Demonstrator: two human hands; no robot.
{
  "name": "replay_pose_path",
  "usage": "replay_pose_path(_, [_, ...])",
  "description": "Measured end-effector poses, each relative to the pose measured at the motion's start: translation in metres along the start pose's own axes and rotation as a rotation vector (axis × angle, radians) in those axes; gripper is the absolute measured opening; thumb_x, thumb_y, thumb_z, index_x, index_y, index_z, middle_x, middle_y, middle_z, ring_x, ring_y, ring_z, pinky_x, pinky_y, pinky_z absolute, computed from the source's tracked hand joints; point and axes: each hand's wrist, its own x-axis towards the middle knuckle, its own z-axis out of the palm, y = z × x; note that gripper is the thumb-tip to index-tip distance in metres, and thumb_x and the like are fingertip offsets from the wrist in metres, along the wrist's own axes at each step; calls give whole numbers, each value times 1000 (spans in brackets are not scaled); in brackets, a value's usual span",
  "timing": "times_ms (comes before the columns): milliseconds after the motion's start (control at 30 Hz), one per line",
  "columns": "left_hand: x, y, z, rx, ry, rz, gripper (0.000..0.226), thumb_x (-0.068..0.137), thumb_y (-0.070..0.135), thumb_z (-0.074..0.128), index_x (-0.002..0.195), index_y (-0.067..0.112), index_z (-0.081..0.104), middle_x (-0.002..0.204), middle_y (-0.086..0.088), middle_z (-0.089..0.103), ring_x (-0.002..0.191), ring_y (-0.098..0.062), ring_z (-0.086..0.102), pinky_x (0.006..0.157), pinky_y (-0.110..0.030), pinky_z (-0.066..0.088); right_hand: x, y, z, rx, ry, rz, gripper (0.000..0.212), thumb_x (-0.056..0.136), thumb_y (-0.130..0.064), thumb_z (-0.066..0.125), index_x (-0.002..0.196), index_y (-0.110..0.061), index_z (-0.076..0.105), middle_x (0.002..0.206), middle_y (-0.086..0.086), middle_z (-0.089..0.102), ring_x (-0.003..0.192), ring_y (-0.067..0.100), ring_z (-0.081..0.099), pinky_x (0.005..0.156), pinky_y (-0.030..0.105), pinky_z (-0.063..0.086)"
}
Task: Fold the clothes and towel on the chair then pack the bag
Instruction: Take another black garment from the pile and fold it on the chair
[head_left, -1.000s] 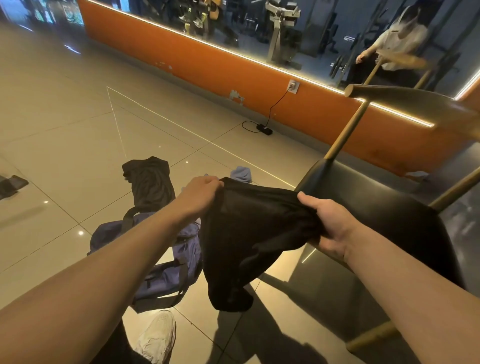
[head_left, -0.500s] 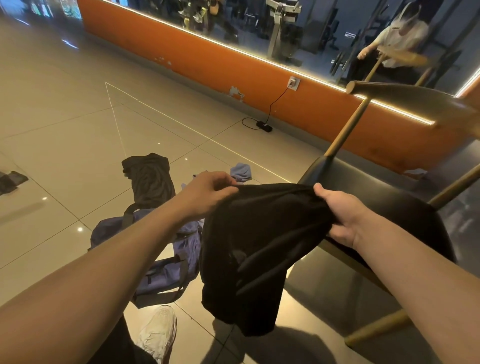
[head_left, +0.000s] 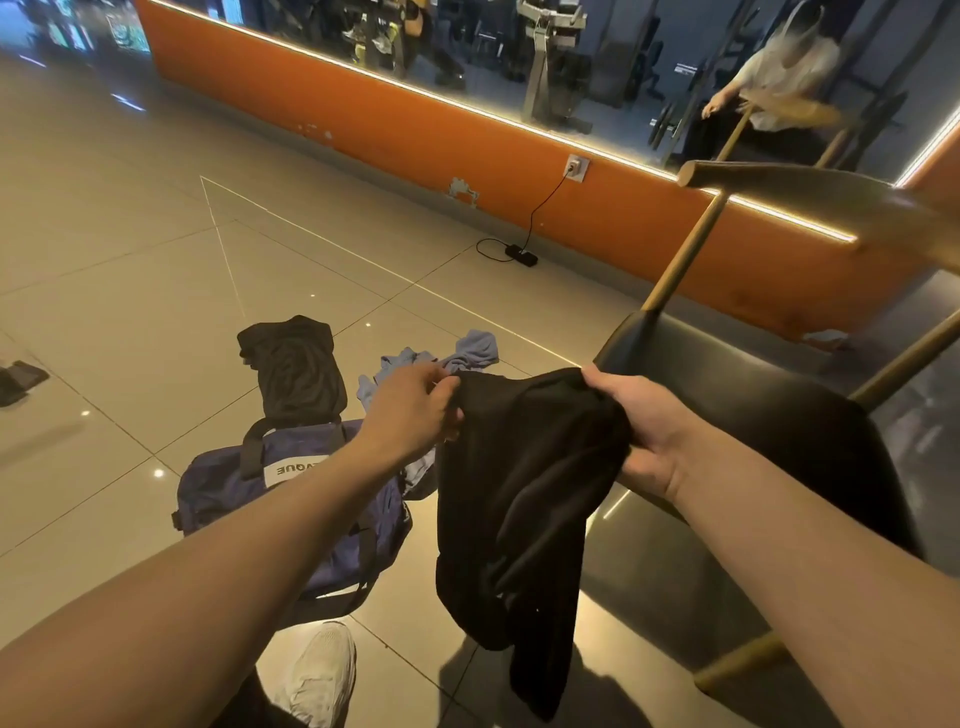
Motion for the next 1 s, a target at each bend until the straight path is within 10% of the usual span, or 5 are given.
replay_pose_path(200, [-5, -7, 9, -130, -228, -81, 54, 94, 9, 67, 137, 20, 37, 119, -4, 62, 100, -25, 71, 90, -41, 59, 3, -6, 9, 64, -13, -14, 38, 105, -30, 51, 126, -1, 64, 112, 19, 74, 101, 32, 73, 96, 44, 57])
replay_pose_path(367, [-13, -11, 19, 176, -386, -5, 25, 89, 13, 68, 101, 23, 48, 100, -2, 62, 85, -19, 61, 68, -27, 45, 1, -11, 21, 125, -36, -40, 33, 106, -29, 49, 117, -2, 64, 85, 14, 77, 79, 25, 74, 69, 36, 58])
replay_pose_path(533, [-12, -28, 18, 357, -624, 17, 43, 85, 29, 71, 128, 25, 63, 119, 7, 69, 108, -13, 66, 98, -41, 55, 1, -14, 25, 143, -68, -75, 33, 104, -28, 53, 120, -2, 65, 86, 13, 77, 72, 25, 76, 63, 33, 60])
replay_pose_path(700, [-13, -15, 15, 303, -470, 48, 26, 105, 20, 48, 78, 21, 48, 73, 6, 50, 70, -17, 49, 61, -26, 38, 1, -14, 17, 174, -41, -79, 31, 104, -28, 54, 119, -3, 65, 89, 12, 76, 71, 24, 76, 70, 36, 59])
replay_pose_path(1000, [-1, 3, 0, -70, -199, -30, 25, 106, 24, 36, 86, 13, 46, 77, -10, 54, 69, -25, 59, 73, -50, 52, 19, 11, -1, -103, 170, -93, 26, 103, -29, 57, 114, -10, 69, 110, 9, 74, 105, 25, 68, 95, 39, 54])
